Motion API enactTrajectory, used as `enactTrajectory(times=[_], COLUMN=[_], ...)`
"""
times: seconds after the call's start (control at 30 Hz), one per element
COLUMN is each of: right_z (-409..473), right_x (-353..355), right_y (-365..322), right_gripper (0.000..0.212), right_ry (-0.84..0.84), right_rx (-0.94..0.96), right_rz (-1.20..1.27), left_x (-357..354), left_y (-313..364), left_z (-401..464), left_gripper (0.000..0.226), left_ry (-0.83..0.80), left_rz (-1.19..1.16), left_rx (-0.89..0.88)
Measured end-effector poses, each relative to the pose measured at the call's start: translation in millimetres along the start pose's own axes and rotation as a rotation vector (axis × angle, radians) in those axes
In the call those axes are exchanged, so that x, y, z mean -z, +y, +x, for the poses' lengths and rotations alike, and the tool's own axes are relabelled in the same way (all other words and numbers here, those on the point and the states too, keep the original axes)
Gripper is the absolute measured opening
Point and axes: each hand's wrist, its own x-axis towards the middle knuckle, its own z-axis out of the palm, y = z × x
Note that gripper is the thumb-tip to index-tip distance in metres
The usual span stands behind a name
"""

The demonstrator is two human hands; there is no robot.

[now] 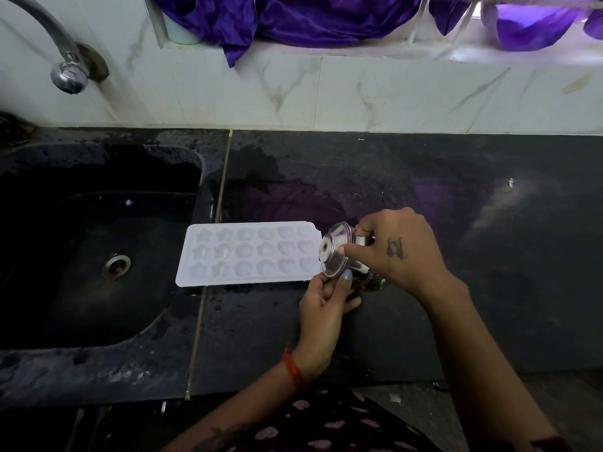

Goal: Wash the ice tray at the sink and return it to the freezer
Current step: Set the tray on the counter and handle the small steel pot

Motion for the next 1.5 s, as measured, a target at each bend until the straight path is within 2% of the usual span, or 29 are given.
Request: enactTrajectory(times=[0.57, 0.83, 0.93, 1.07, 1.23, 1.37, 1.5], right_z=[3.3, 1.8, 1.7, 3.2, 8.8, 15.5, 23.8], right_x=[-2.2, -1.6, 0.0, -2.7, -7.6, -11.8, -18.0], right_y=[10.3, 22.4, 28.0, 32.7, 26.9, 19.1, 7.8], right_gripper=[0.034, 0.029, 0.027, 0.031, 0.024, 0.022, 0.021], right_ry=[0.001, 0.014, 0.027, 0.025, 0.04, 0.03, 0.024], right_rx=[0.018, -0.025, -0.055, -0.078, -0.083, -0.092, -0.12], right_rz=[0.049, 0.123, 0.206, 0.35, 0.455, 0.555, 0.699], left_x=[-6.7, -10.0, -10.4, -6.4, 1.6, 14.9, 35.3], left_y=[-1.9, -5.3, -2.7, 1.8, 15.9, 31.2, 50.5], left_z=[0.4, 1.1, 1.9, 4.8, 5.9, 10.6, 17.0], left_gripper=[0.025, 0.028, 0.043, 0.03, 0.034, 0.048, 0.048], left_ry=[0.058, 0.117, 0.155, 0.207, 0.233, 0.199, 0.12], left_rz=[0.029, 0.123, 0.16, 0.183, 0.217, 0.244, 0.259], left_rx=[-0.018, -0.08, -0.129, -0.172, -0.223, -0.241, -0.233])
